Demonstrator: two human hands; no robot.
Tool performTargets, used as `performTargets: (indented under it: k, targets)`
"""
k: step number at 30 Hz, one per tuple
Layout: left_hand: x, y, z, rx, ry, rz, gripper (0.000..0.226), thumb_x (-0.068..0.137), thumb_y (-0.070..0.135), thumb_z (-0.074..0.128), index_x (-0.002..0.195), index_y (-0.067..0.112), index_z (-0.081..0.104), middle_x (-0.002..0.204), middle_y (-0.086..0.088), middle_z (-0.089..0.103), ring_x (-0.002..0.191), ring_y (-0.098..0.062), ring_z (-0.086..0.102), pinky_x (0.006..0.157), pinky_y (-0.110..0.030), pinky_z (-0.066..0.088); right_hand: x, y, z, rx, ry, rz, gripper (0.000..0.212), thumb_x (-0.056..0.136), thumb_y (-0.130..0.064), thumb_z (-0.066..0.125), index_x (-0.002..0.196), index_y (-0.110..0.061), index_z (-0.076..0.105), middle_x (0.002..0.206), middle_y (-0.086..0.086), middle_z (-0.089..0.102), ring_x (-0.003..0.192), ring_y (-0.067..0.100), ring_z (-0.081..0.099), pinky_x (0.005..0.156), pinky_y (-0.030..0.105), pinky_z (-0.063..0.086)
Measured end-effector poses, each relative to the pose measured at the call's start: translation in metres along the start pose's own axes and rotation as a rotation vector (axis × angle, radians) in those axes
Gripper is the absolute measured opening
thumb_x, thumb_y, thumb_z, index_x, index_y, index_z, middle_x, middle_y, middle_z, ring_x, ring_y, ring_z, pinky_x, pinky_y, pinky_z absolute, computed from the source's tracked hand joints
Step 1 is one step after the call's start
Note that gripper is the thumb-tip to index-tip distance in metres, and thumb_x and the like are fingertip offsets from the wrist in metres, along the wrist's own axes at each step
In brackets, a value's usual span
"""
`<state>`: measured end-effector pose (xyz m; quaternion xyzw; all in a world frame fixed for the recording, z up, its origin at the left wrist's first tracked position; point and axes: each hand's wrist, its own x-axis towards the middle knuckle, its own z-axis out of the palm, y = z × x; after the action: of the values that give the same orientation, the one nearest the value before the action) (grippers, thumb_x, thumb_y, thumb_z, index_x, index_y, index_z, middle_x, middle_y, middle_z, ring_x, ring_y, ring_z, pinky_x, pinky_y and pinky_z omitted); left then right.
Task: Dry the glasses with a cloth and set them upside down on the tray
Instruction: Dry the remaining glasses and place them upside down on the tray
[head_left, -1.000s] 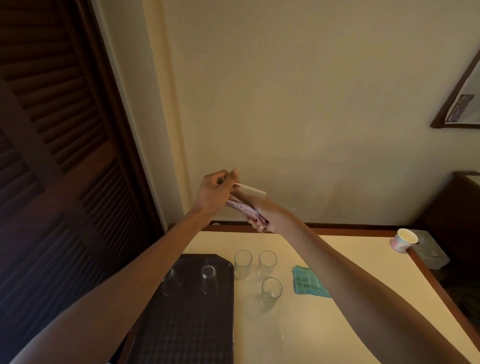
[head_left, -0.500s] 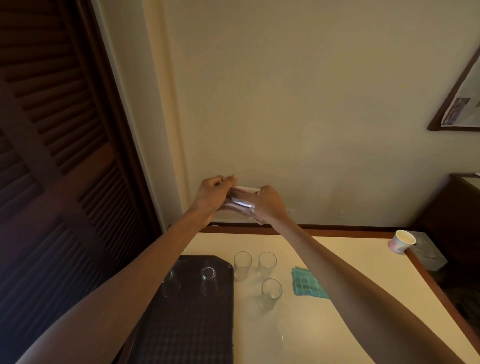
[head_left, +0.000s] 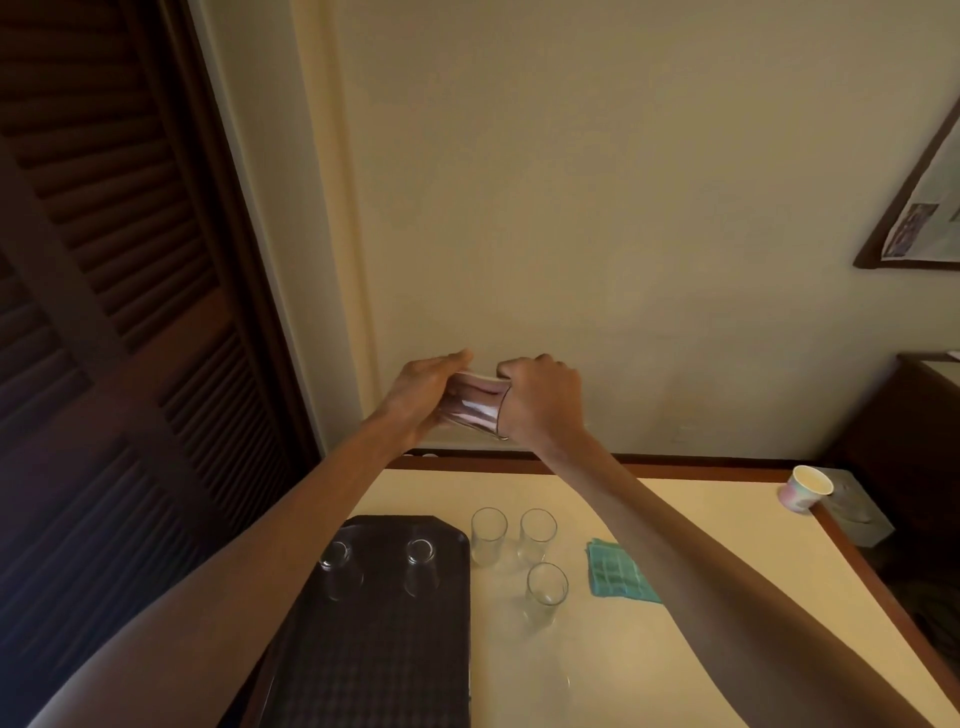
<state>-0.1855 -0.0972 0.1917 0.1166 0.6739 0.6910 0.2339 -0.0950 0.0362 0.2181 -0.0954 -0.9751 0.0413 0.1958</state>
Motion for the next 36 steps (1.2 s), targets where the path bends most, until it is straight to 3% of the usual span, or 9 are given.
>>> performTargets:
  k: [5, 8, 13, 17, 20, 24, 28, 33, 36]
  targets:
    - [-0.001, 0.002, 0.001, 0.167, 0.165, 0.314, 0.03, 0.096, 0.038, 0.069, 0.08, 0.013, 0.073, 0.073, -0.002, 0.066, 0.074, -0.018, 0.065, 0.07, -0.037, 0.058, 0.003, 0.005, 0.042, 0.826, -0.13, 0.37, 0.033, 0.085, -0.03, 0.077, 0.097, -0.002, 0.066, 0.078, 0.0, 0.067, 0.064, 0.016, 0.063, 0.056, 0.031, 0.048]
    - [-0.007, 0.004, 0.001, 0.205, 0.157, 0.437, 0.021, 0.097, 0.032, 0.071, 0.079, 0.021, 0.074, 0.076, 0.001, 0.072, 0.071, -0.01, 0.067, 0.063, -0.028, 0.056, -0.001, -0.006, 0.036, 1.254, -0.547, 0.599, 0.046, 0.093, -0.055, 0.058, 0.086, -0.01, 0.064, 0.057, 0.0, 0.059, 0.041, 0.01, 0.045, 0.036, 0.018, 0.035]
    - [-0.012, 0.007, -0.007, -0.068, -0.002, 0.24, 0.023, 0.1, 0.031, 0.063, 0.094, 0.011, 0.072, 0.088, -0.008, 0.072, 0.083, -0.023, 0.067, 0.076, -0.039, 0.051, 0.004, -0.001, 0.026, 0.736, -0.305, 0.4, 0.037, 0.092, -0.035, 0.068, 0.103, 0.0, 0.067, 0.075, 0.006, 0.065, 0.051, 0.017, 0.056, 0.043, 0.029, 0.046]
    - [-0.01, 0.01, -0.018, -0.057, -0.132, -0.019, 0.041, 0.101, 0.046, 0.059, 0.104, 0.008, 0.072, 0.094, -0.012, 0.072, 0.088, -0.025, 0.069, 0.084, -0.038, 0.054, 0.003, -0.007, 0.003, 0.065, 0.247, -0.061, 0.051, 0.08, -0.064, 0.039, 0.056, -0.021, 0.05, 0.046, -0.004, 0.033, 0.04, 0.012, 0.021, 0.046, 0.023, 0.018]
    - [-0.009, 0.01, -0.012, 0.018, -0.059, 0.019, 0.043, 0.104, 0.041, 0.056, 0.096, 0.002, 0.073, 0.09, -0.016, 0.075, 0.088, -0.029, 0.074, 0.085, -0.041, 0.059, 0.004, -0.011, -0.005, -0.024, 0.156, -0.079, 0.046, 0.078, -0.06, 0.031, 0.061, -0.021, 0.047, 0.051, -0.004, 0.033, 0.046, 0.022, 0.032, 0.047, 0.024, 0.014]
    - [-0.004, 0.006, -0.01, 0.146, 0.118, 0.282, 0.047, 0.098, 0.044, 0.062, 0.083, -0.001, 0.063, 0.077, -0.012, 0.06, 0.078, -0.026, 0.061, 0.073, -0.038, 0.053, 0.004, -0.004, 0.025, 0.528, -0.063, 0.182, 0.014, 0.086, -0.025, 0.071, 0.083, -0.014, 0.064, 0.062, -0.009, 0.051, 0.051, 0.01, 0.047, 0.051, 0.023, 0.034]
    - [-0.011, 0.006, -0.006, 0.232, 0.165, 0.472, 0.031, 0.101, 0.029, 0.063, 0.081, 0.007, 0.071, 0.069, -0.002, 0.065, 0.067, -0.011, 0.061, 0.062, -0.026, 0.049, -0.003, -0.015, 0.032, 1.264, -0.506, 0.553, 0.047, 0.097, -0.053, 0.054, 0.079, -0.01, 0.062, 0.051, -0.001, 0.058, 0.035, 0.006, 0.047, 0.034, 0.016, 0.035]
    - [-0.008, 0.002, -0.017, 0.115, -0.073, 0.244, 0.037, 0.092, 0.053, 0.064, 0.094, 0.017, 0.072, 0.089, -0.008, 0.069, 0.086, -0.027, 0.065, 0.075, -0.04, 0.052, -0.003, -0.004, 0.019, 0.413, -0.123, 0.16, 0.037, 0.089, -0.038, 0.065, 0.093, -0.002, 0.071, 0.07, 0.006, 0.064, 0.05, 0.016, 0.05, 0.044, 0.019, 0.031]
    - [-0.01, -0.002, -0.019, 0.111, -0.165, 0.018, 0.046, 0.105, 0.048, 0.053, 0.12, 0.005, 0.064, 0.11, -0.014, 0.07, 0.103, -0.029, 0.072, 0.078, -0.039, 0.062, -0.002, -0.011, -0.006, -0.052, -0.037, -0.026, 0.039, 0.07, -0.04, 0.034, 0.081, -0.017, 0.063, 0.069, 0.003, 0.049, 0.065, 0.028, 0.046, 0.054, 0.027, 0.026]
